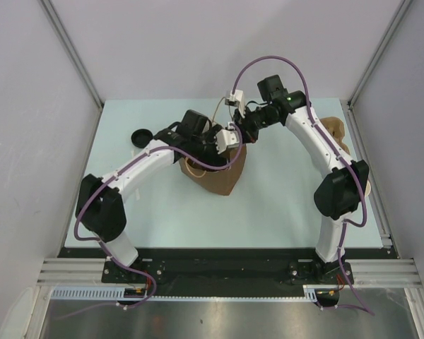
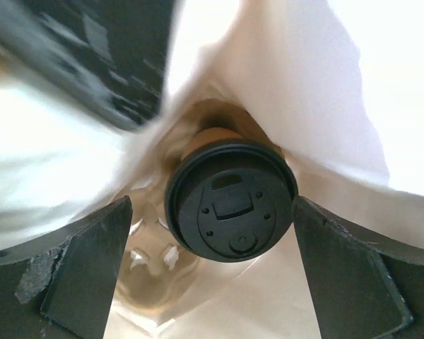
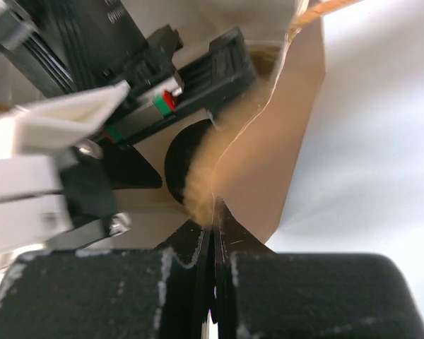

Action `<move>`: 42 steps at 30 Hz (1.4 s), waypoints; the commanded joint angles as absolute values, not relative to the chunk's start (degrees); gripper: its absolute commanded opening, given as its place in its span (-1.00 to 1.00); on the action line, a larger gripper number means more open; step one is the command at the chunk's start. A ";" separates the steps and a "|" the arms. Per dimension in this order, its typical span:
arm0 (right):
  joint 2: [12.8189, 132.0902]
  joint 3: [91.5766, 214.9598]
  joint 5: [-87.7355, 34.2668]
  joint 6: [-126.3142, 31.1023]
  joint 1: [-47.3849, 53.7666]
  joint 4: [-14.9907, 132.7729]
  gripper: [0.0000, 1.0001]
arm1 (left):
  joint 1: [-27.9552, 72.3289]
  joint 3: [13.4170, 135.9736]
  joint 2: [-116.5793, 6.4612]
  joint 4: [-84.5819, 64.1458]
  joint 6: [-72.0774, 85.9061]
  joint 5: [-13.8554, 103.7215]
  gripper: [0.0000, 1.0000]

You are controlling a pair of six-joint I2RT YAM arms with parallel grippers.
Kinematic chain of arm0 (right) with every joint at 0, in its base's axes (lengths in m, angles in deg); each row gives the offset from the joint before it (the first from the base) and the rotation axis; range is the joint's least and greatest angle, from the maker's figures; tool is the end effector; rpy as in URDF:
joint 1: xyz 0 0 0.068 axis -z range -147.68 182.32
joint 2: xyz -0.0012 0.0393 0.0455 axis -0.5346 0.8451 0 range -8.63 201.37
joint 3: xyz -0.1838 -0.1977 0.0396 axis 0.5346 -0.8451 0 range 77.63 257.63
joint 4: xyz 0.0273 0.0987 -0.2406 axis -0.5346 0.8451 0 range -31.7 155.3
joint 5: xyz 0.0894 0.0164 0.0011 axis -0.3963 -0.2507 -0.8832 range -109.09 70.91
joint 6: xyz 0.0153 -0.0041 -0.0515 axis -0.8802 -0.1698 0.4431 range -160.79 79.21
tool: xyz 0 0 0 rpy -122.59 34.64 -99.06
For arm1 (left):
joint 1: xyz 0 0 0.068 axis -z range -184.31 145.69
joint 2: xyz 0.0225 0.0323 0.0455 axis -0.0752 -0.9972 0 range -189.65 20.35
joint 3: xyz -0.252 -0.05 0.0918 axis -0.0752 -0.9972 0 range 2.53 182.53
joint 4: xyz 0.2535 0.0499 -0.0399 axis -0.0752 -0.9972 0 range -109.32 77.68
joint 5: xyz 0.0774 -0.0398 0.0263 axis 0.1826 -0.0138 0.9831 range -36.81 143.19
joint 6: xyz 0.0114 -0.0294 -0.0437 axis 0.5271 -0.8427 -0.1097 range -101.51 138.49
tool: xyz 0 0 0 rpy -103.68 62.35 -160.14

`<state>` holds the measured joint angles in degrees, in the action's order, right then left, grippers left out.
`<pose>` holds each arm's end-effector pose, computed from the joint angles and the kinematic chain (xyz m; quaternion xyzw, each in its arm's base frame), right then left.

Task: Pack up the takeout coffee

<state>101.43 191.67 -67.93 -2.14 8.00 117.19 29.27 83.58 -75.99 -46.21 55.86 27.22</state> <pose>0.3597 0.1919 0.3587 -0.5597 0.6753 0.3568 0.3215 0.3002 -0.2179 0.2891 0.5938 0.6982 -0.1993 0.3467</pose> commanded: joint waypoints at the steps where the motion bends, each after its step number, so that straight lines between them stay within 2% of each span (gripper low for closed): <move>1: 102.29 193.74 -69.02 -1.59 7.09 120.17 -1.00 | 28.82 88.91 -73.17 -46.59 54.00 24.72 0.99; 28: 102.99 194.70 -69.28 1.13 8.85 122.63 -1.00 | 24.43 113.26 -77.12 -58.55 44.52 22.17 0.99; 33: 103.43 195.67 -69.89 3.33 9.55 124.91 -1.00 | 19.25 116.96 -76.69 -55.05 32.93 19.01 0.99; 38: 105.27 197.95 -69.63 2.46 10.08 125.62 -1.00 | 11.01 121.16 -77.91 -49.68 19.76 21.11 0.99; 42: 106.68 200.76 -69.19 0.17 10.87 125.71 -0.78 | 4.49 122.41 -79.50 -51.33 13.31 24.71 0.99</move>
<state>105.00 196.87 -69.16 1.23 10.06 124.34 9.86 119.32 -78.83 -52.59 24.45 21.67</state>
